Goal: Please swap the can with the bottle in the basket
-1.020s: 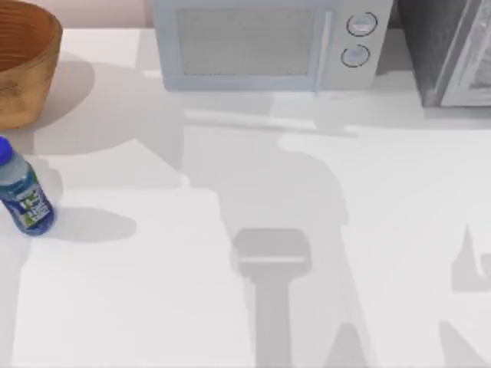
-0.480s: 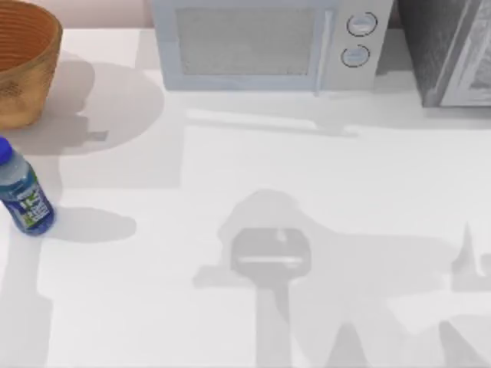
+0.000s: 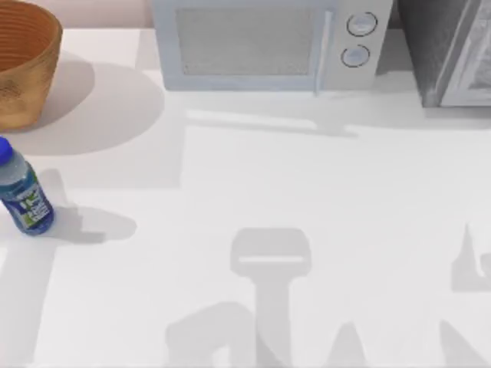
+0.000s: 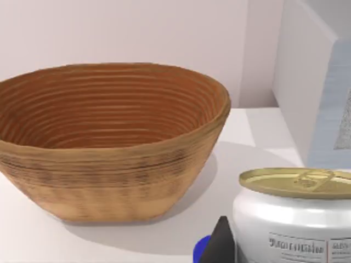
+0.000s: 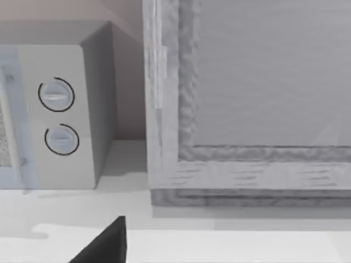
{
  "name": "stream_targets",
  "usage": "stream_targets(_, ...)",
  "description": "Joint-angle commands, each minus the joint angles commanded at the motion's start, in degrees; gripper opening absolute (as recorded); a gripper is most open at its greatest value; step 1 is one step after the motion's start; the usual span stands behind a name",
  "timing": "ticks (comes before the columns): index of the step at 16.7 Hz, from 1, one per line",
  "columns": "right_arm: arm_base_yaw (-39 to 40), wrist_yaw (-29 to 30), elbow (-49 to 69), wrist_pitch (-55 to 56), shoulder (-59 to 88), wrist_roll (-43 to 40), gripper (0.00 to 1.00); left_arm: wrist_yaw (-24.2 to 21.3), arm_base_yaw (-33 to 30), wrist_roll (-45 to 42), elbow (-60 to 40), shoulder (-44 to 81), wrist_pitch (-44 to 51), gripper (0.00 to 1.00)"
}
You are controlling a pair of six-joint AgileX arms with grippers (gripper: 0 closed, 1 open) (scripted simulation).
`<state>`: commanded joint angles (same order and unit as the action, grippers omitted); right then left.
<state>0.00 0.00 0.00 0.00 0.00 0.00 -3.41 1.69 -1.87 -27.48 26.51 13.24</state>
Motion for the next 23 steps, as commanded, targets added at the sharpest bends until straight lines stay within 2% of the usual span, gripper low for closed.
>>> stream_targets(4, 0.0, 0.0, 0.0, 0.0, 0.0, 0.0, 1.0, 2.1, -1.1, 1.1, 17.3, -16.6, -8.3, 0.0)
stream_targets(8, 0.0, 0.0, 0.0, 0.0, 0.0, 0.0, 1.0, 3.3, -1.6, 1.8, 26.5, -25.6, -12.8, 0.0)
stream_targets(17, 0.0, 0.0, 0.0, 0.0, 0.0, 0.0, 1.0, 2.9, -1.8, 1.6, 27.1, -25.0, -13.5, 0.0)
stream_targets(20, 0.0, 0.0, 0.0, 0.0, 0.0, 0.0, 1.0, 0.4, -3.2, 0.8, 24.7, -19.6, -16.0, 0.0)
stream_targets(23, 0.0, 0.0, 0.0, 0.0, 0.0, 0.0, 1.0, -4.1, -5.4, -0.1, 20.2, -10.9, -20.7, 0.0)
